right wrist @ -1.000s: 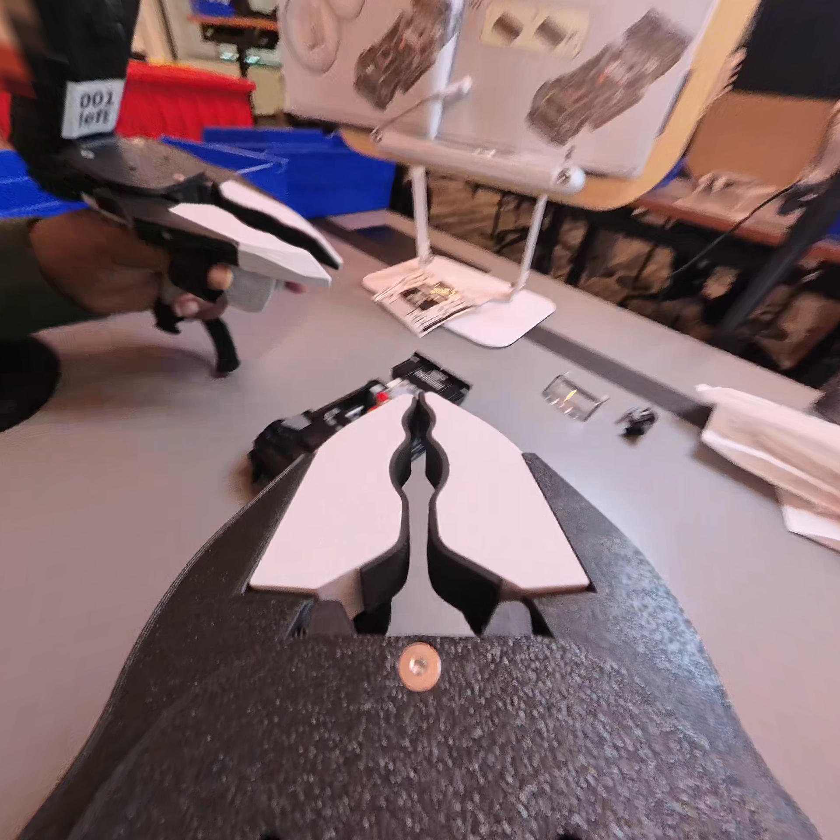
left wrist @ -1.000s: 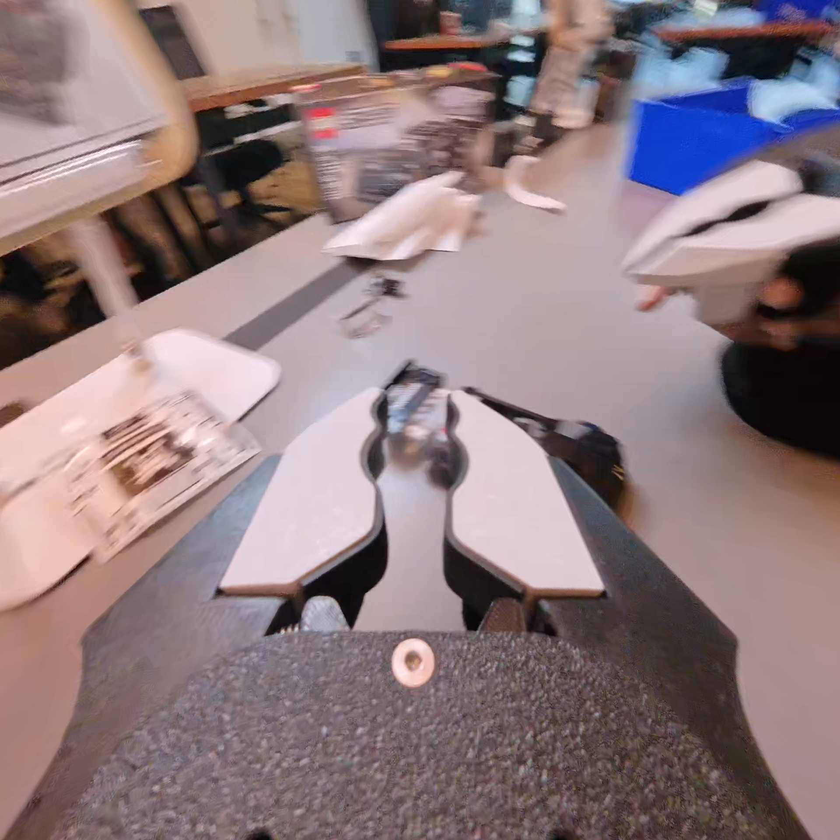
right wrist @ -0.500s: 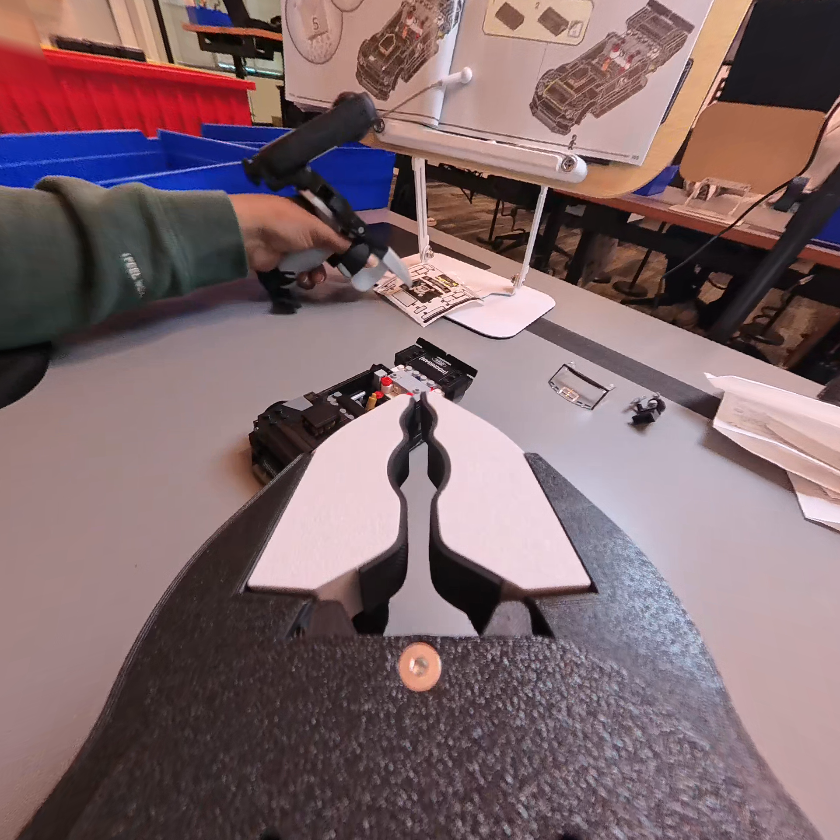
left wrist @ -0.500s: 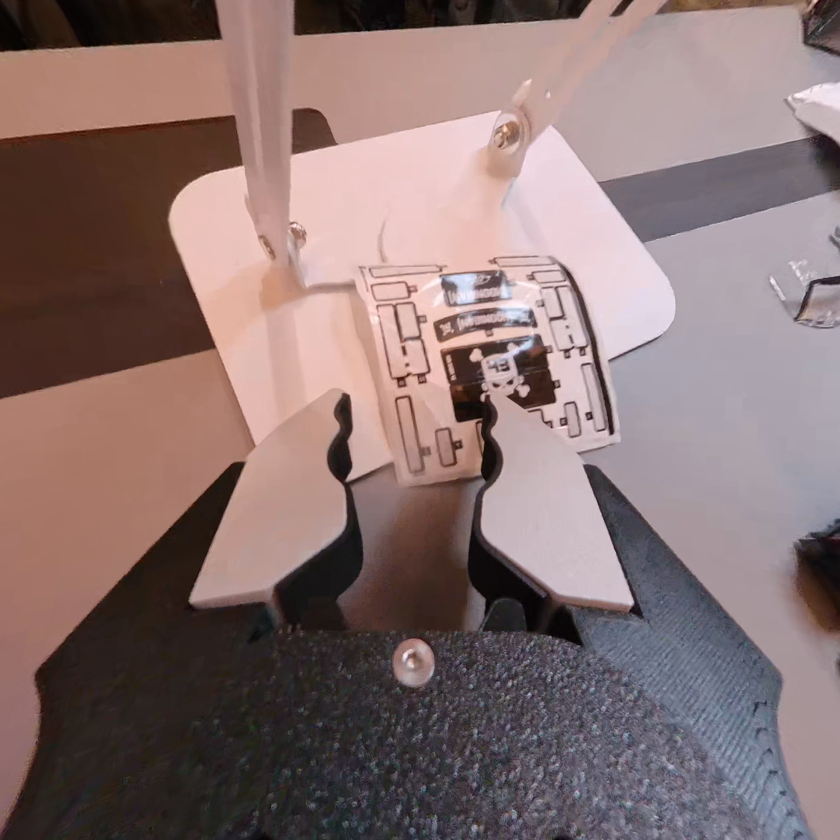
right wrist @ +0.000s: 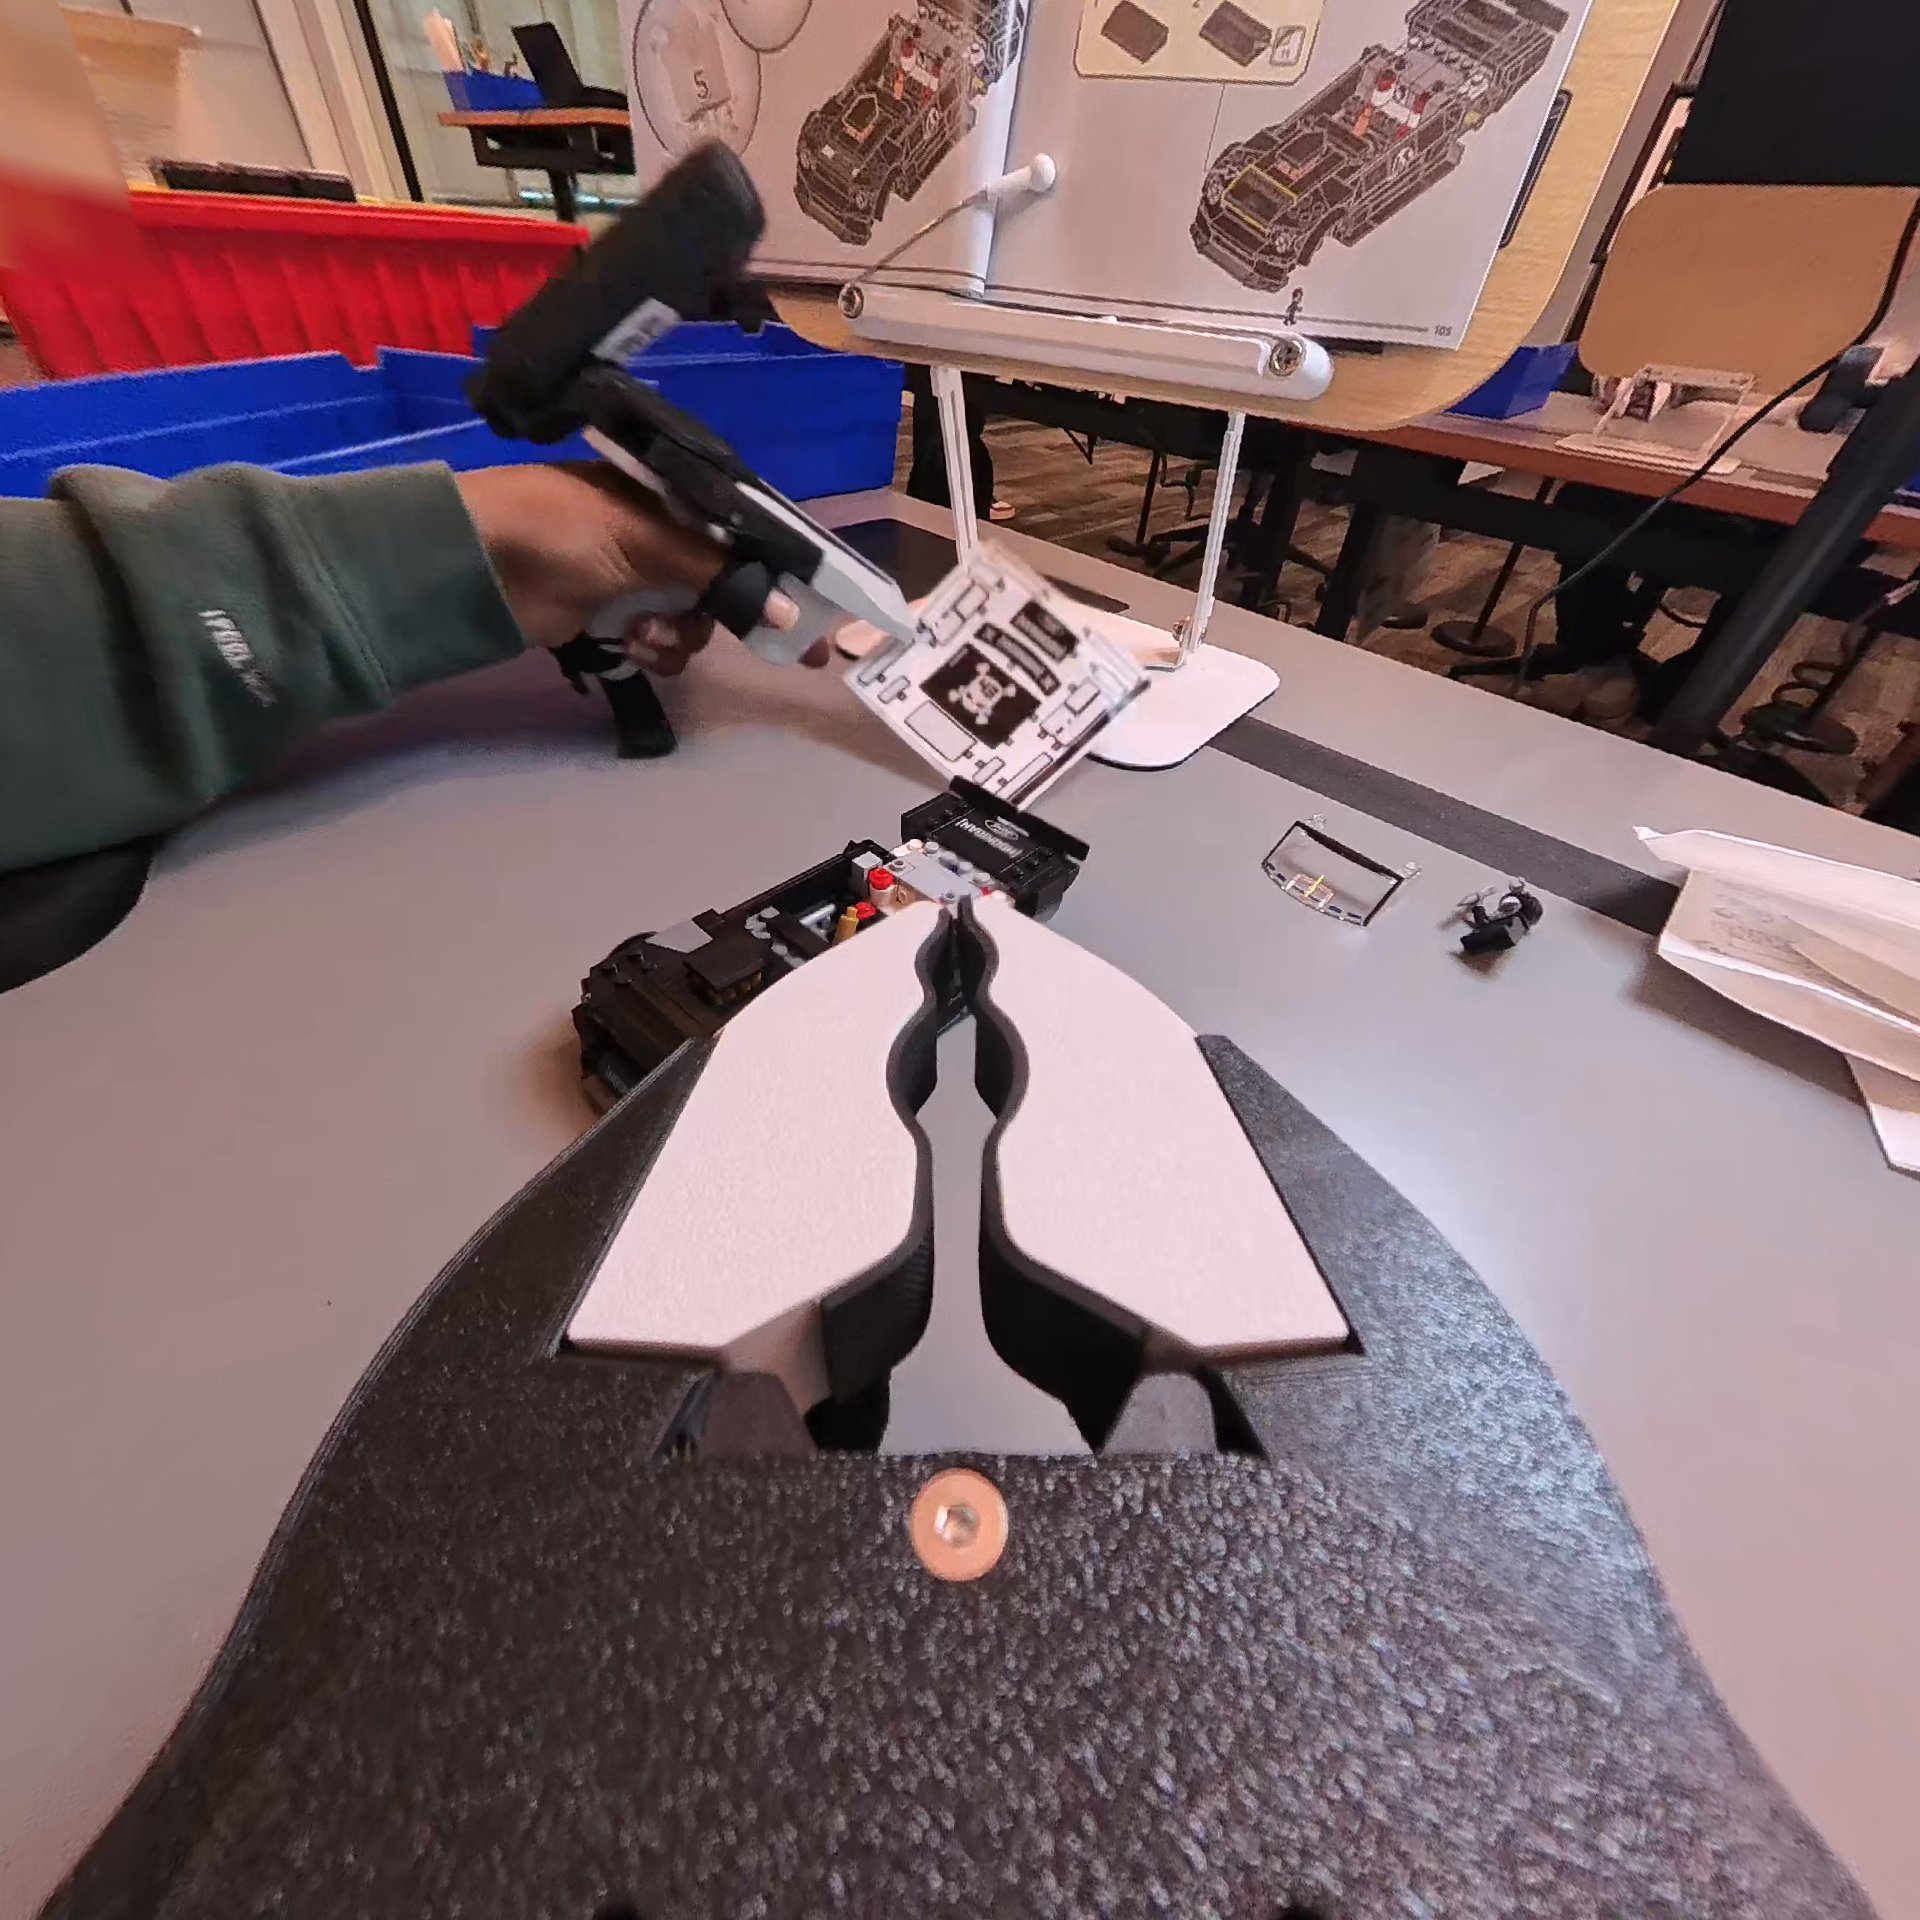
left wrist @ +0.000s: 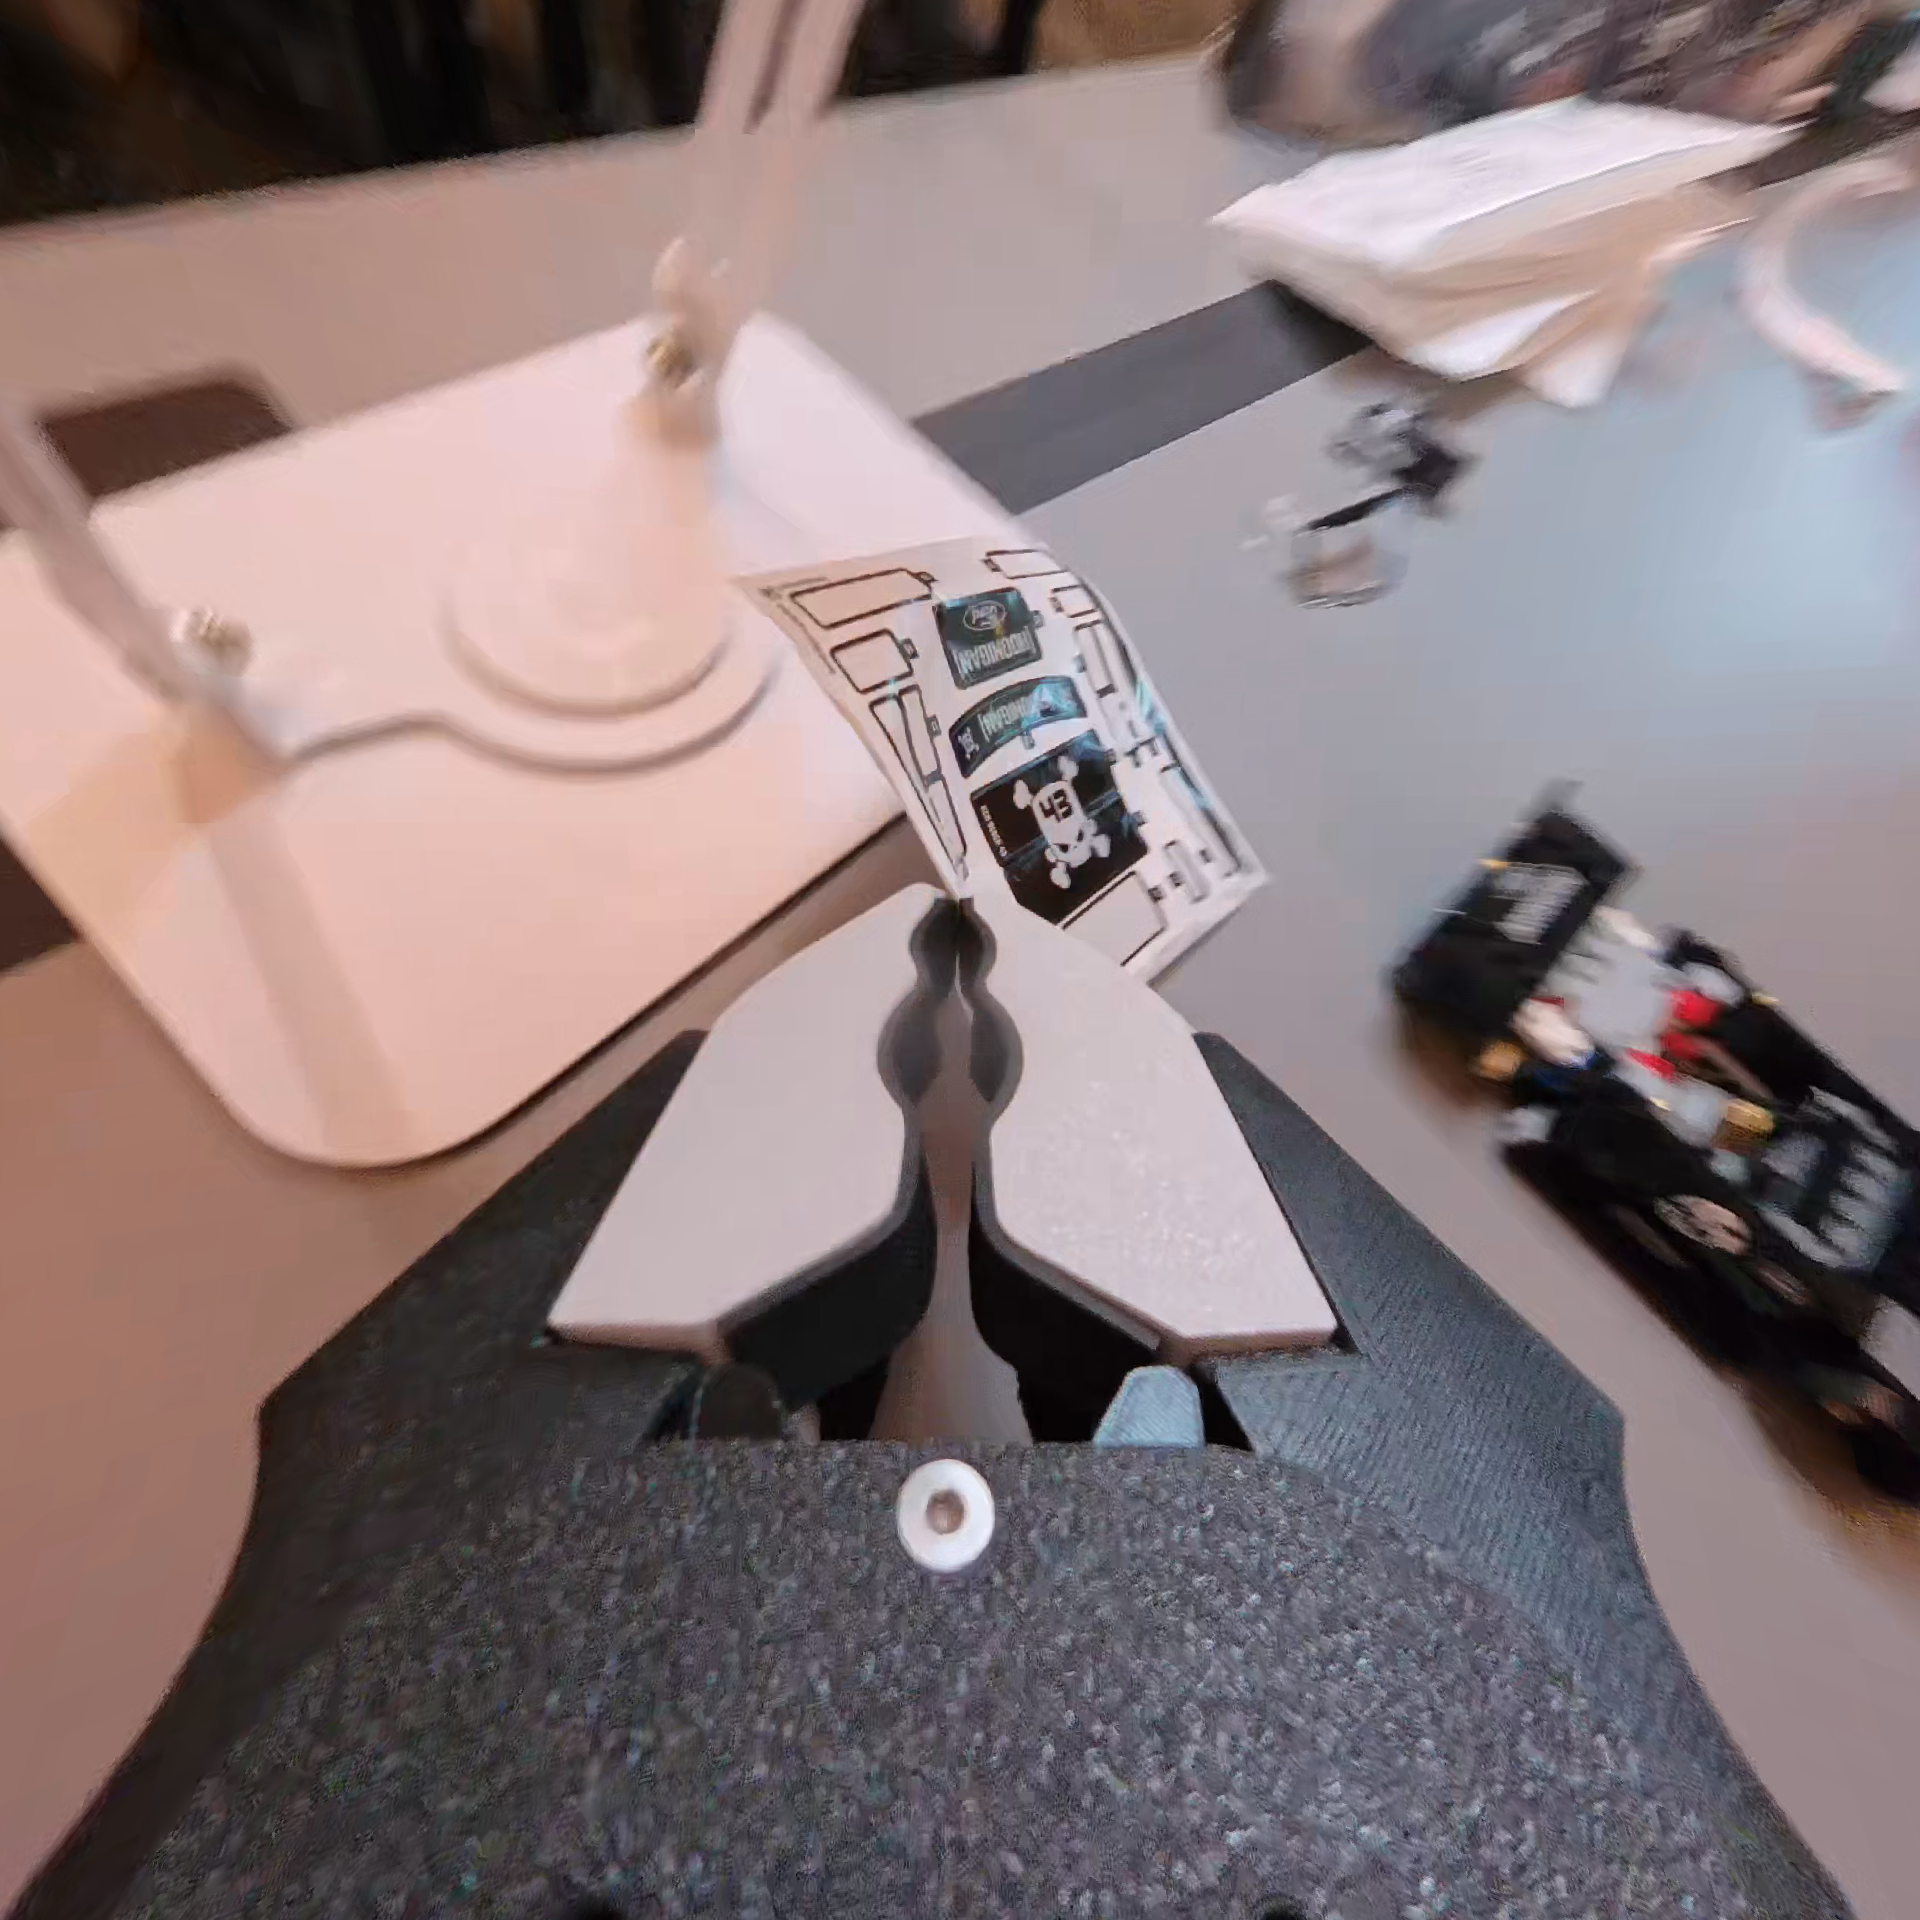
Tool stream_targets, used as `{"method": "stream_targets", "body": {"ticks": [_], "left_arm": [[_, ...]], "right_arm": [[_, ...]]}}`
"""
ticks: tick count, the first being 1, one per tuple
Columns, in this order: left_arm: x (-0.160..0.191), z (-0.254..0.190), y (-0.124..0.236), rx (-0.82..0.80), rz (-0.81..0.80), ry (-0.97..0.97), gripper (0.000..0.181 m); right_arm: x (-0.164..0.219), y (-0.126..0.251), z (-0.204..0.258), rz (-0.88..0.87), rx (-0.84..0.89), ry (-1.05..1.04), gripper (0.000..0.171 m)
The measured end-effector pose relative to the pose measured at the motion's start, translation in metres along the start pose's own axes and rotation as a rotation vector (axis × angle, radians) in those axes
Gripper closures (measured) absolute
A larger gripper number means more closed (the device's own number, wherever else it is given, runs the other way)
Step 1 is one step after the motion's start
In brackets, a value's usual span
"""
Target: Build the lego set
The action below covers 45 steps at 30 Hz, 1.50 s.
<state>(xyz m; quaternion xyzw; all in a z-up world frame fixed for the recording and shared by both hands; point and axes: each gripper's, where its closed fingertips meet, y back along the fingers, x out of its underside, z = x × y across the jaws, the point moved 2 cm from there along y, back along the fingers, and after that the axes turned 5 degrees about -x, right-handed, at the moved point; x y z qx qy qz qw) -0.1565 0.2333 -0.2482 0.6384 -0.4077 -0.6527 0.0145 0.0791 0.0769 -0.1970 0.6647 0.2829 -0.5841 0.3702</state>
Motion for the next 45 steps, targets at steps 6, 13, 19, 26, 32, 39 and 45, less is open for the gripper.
{"method": "stream_targets", "body": {"ticks": [6, 13, 19, 26, 32, 39, 45], "left_arm": [[-0.031, -0.091, 0.071, 0.230, -0.159, -0.375, 0.180], [-0.026, -0.165, 0.138, 0.419, -0.055, -0.798, 0.180], [-0.035, -0.166, 0.146, 0.392, -0.118, -0.720, 0.175], [-0.036, -0.200, 0.163, 0.305, -0.291, -0.711, 0.139], [-0.005, -0.219, 0.143, 0.549, -0.059, -0.517, 0.131], [0.007, -0.238, 0.147, 0.788, -0.104, -0.302, 0.180], [-0.022, -0.213, 0.160, 0.830, -0.387, 0.122, 0.180]], "right_arm": [[-0.031, -0.021, -0.004, 0.025, -0.110, 0.068, 0.133], [-0.070, -0.036, 0.025, 0.185, -0.479, 0.250, 0.133], [-0.065, -0.036, 0.062, 0.145, -0.653, -0.014, 0.171], [-0.070, -0.021, 0.063, 0.011, -0.784, -0.686, 0.171], [-0.042, -0.011, 0.095, 0.268, -0.932, -0.494, 0.171], [-0.062, -0.010, 0.078, 0.190, -0.780, -0.218, 0.159], [-0.070, -0.010, 0.062, -0.107, -0.682, -0.500, 0.142]]}}
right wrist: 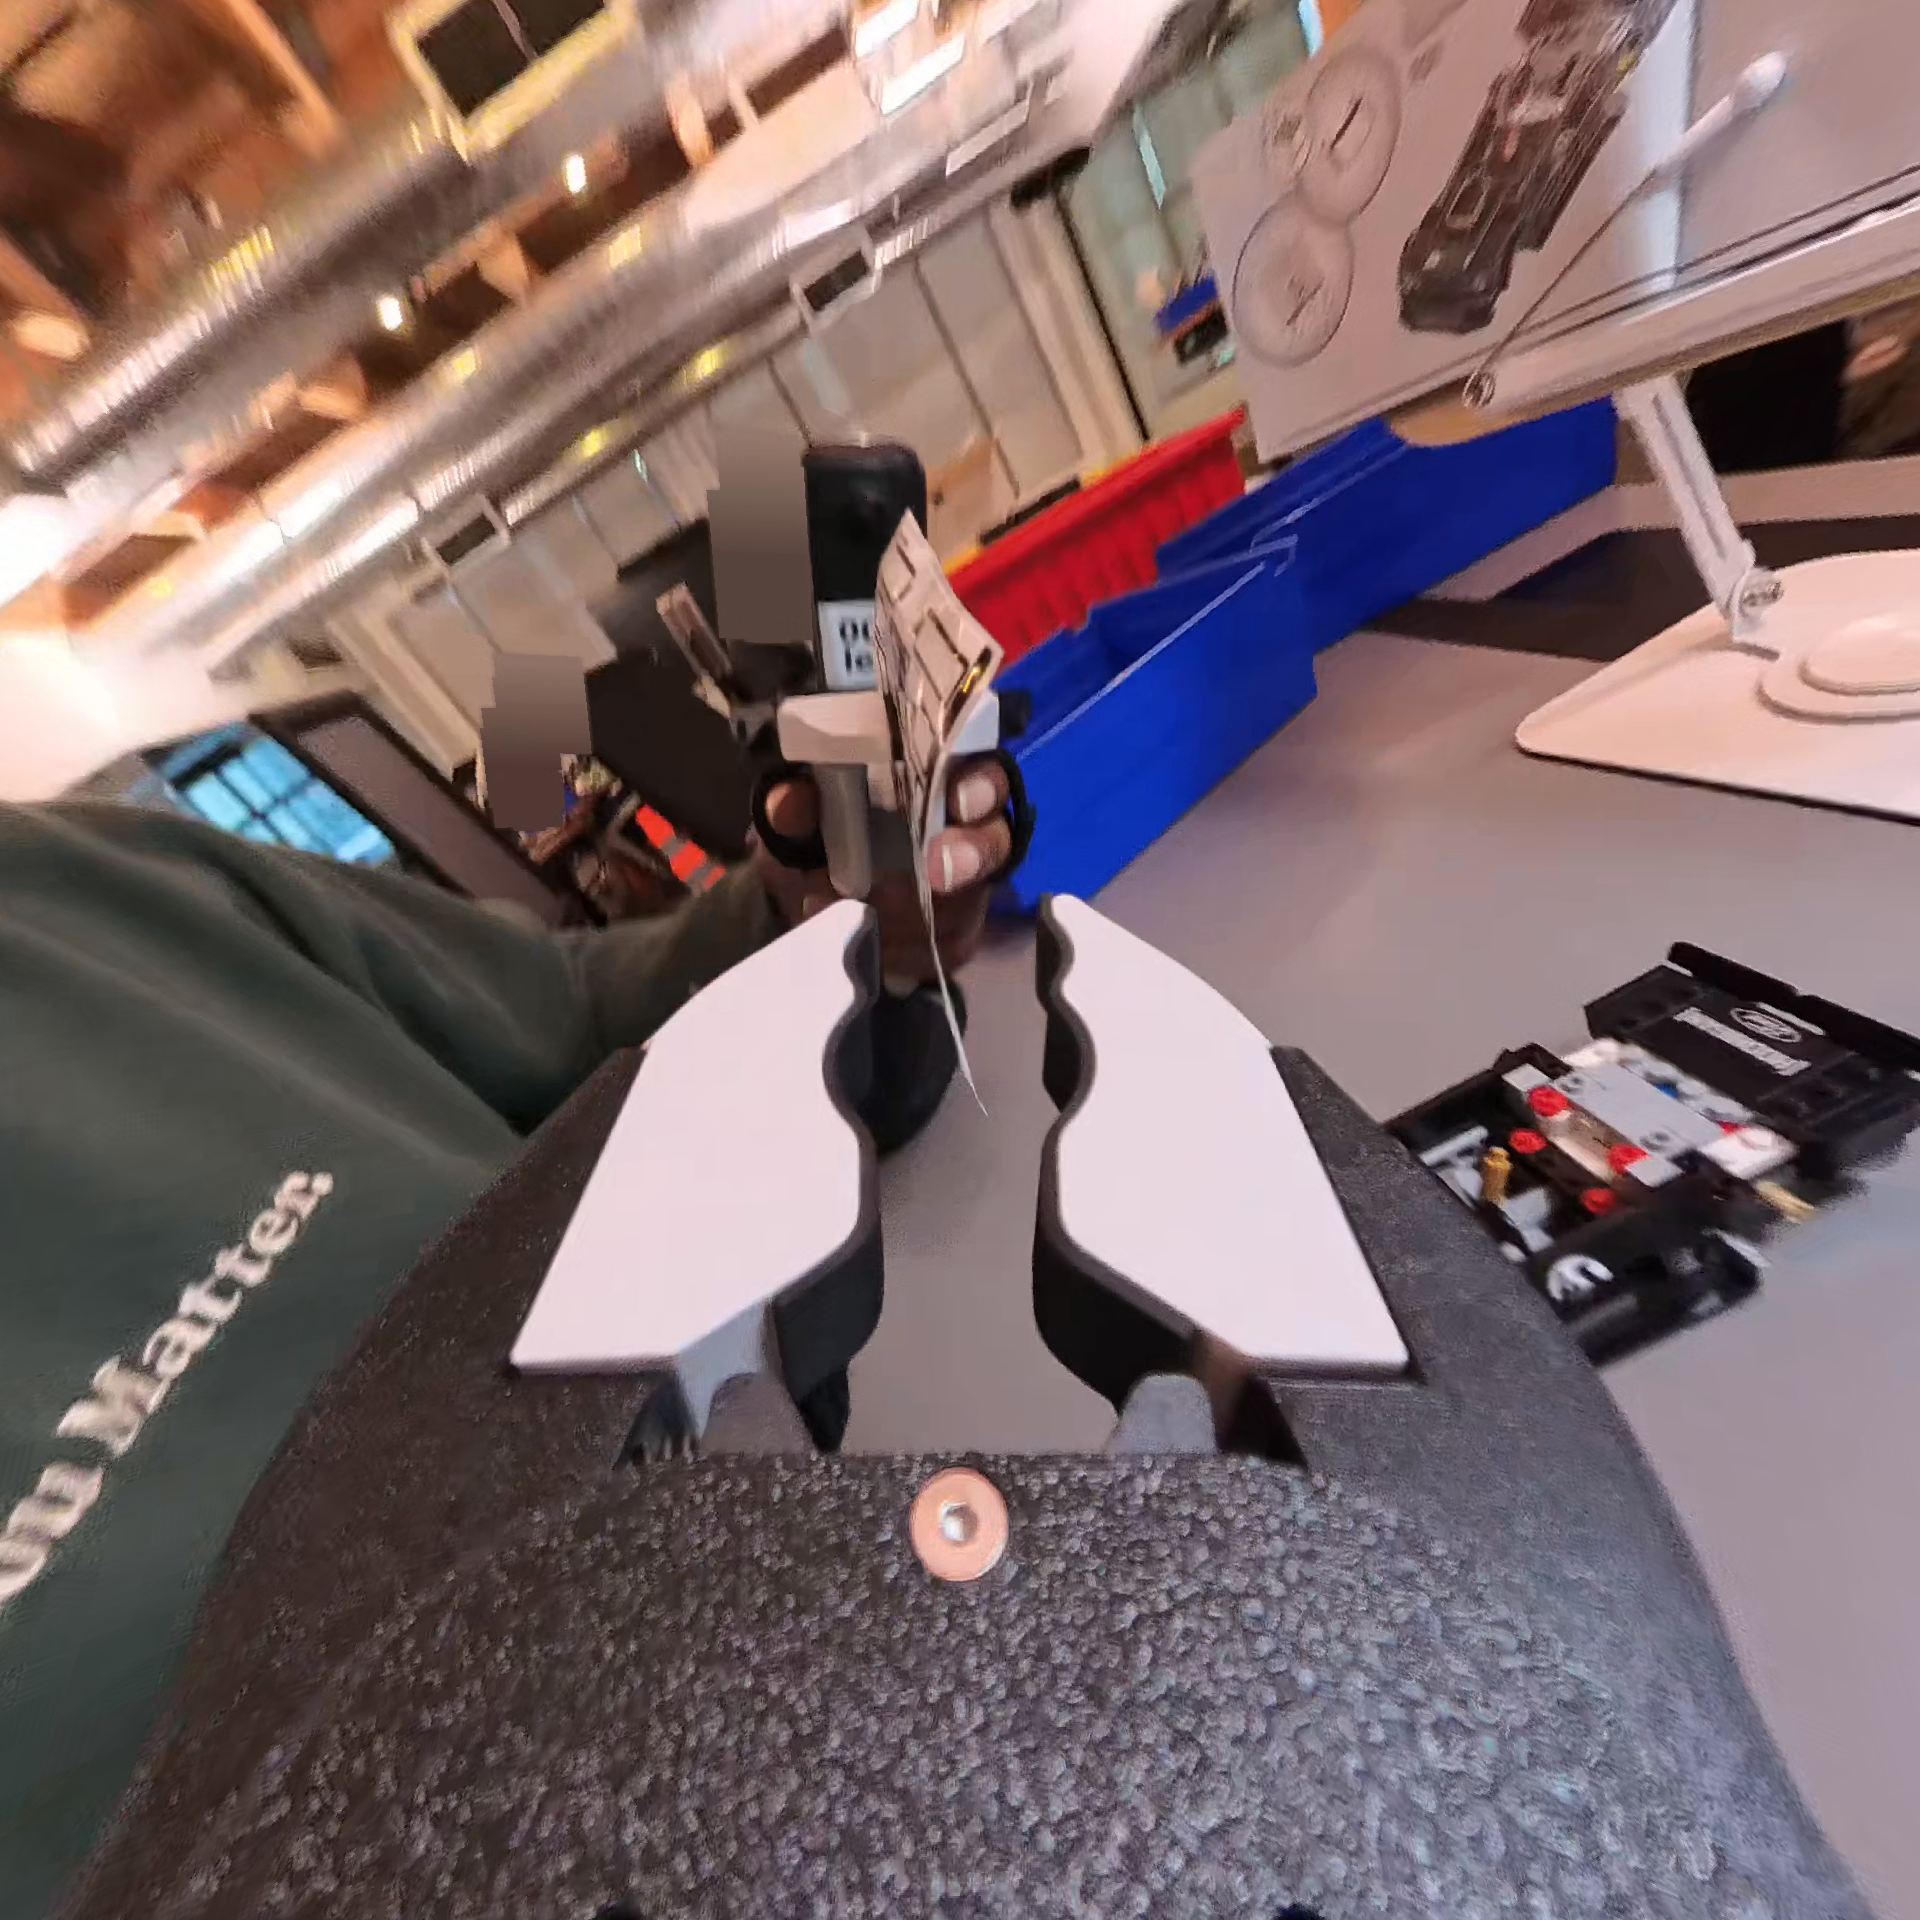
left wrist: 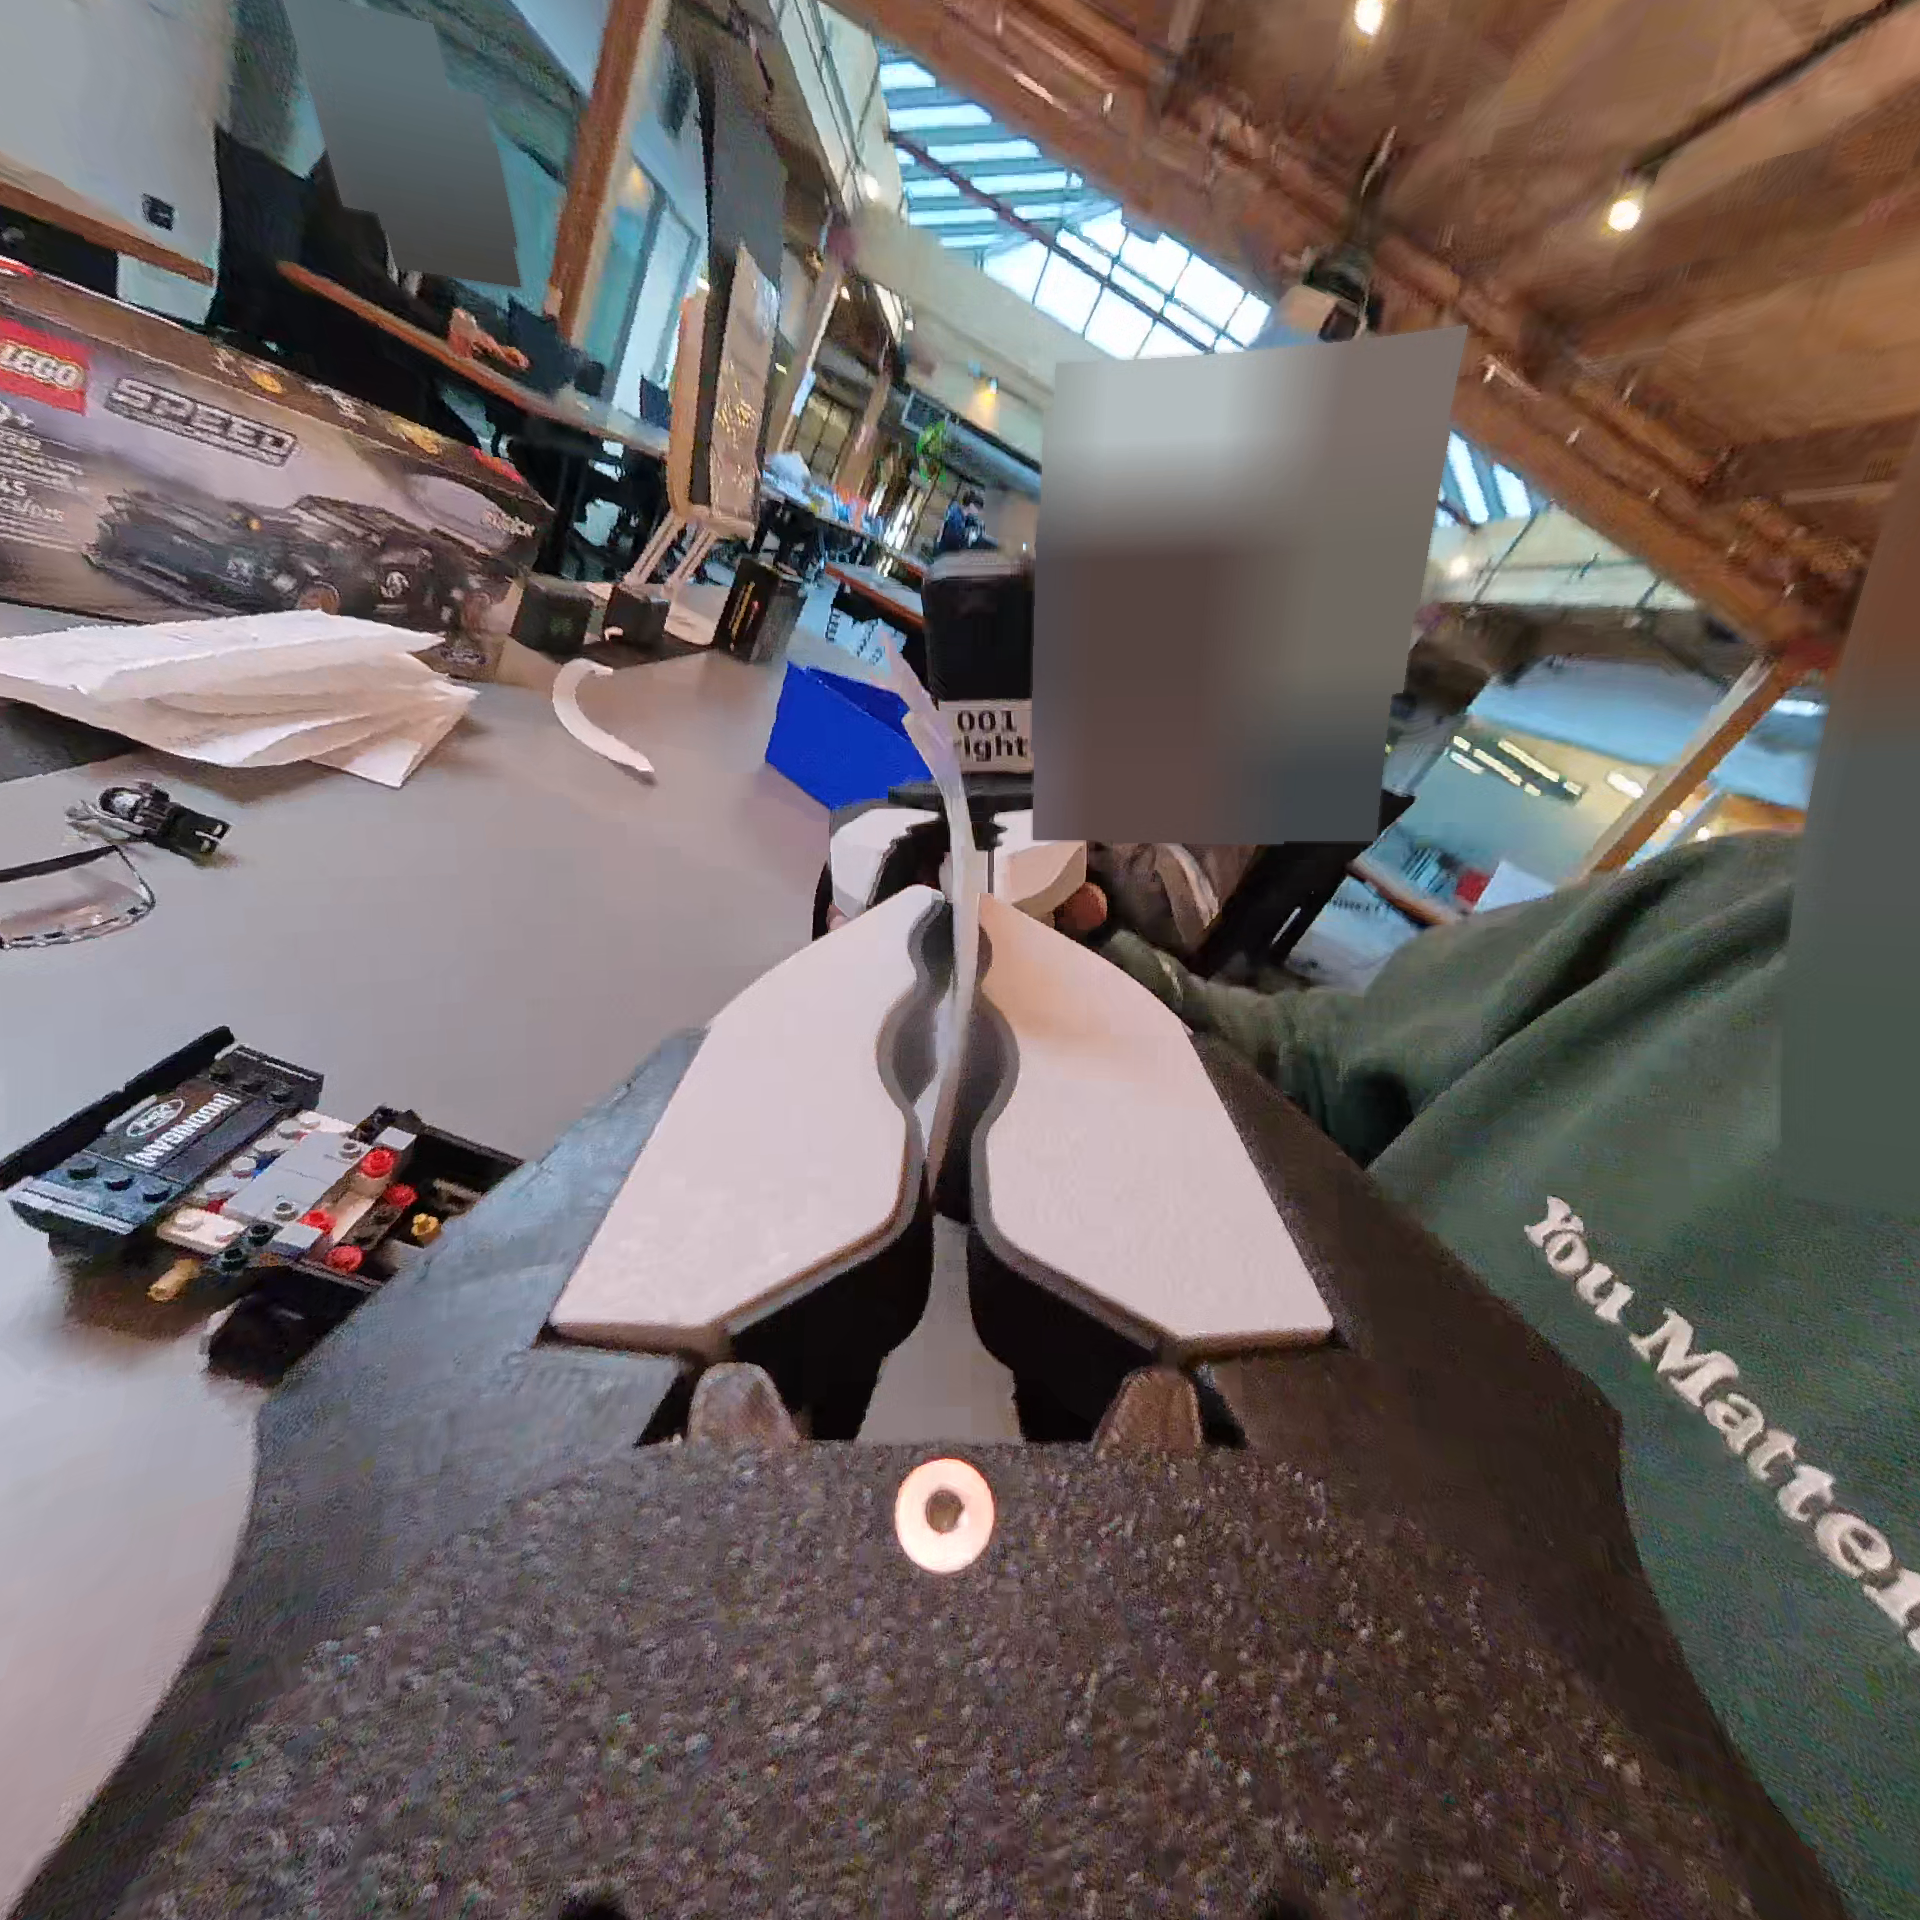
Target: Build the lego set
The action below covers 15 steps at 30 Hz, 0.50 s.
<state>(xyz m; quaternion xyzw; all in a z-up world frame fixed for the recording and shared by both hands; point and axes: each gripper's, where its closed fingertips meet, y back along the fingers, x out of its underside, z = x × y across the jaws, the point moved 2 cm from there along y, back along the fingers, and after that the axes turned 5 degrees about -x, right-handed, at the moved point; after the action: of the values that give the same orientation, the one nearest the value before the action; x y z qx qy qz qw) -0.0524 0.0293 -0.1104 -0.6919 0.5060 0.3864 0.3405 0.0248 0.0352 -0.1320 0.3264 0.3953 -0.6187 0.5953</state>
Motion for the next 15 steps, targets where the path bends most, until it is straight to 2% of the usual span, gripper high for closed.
{"method": "stream_targets", "body": {"ticks": [2, 3, 4, 5, 7, 11, 15], "left_arm": [[0.002, 0.000, -0.002, 0.007, -0.038, 0.053, 0.180], [0.004, 0.000, -0.003, 0.008, -0.049, 0.067, 0.180], [0.006, 0.000, -0.005, 0.008, -0.056, 0.074, 0.180], [0.008, -0.001, -0.007, 0.016, -0.055, 0.080, 0.180], [0.009, -0.001, -0.005, 0.010, -0.041, 0.065, 0.180], [-0.002, -0.001, 0.006, -0.118, 0.024, -0.183, 0.150], [-0.009, -0.014, 0.010, -0.245, 0.221, -0.614, 0.139]], "right_arm": [[0.002, -0.008, 0.002, -0.068, 0.022, -0.001, 0.137], [0.001, -0.011, 0.004, -0.082, 0.036, 0.011, 0.142], [0.000, -0.014, 0.005, -0.083, 0.051, 0.030, 0.163], [-0.001, -0.015, 0.007, -0.066, 0.063, 0.053, 0.171], [-0.001, -0.015, 0.011, 0.037, 0.042, 0.066, 0.171], [0.007, -0.009, 0.012, 0.274, 0.016, 0.006, 0.171], [0.017, -0.007, 0.014, 0.444, 0.001, -0.063, 0.171]]}}
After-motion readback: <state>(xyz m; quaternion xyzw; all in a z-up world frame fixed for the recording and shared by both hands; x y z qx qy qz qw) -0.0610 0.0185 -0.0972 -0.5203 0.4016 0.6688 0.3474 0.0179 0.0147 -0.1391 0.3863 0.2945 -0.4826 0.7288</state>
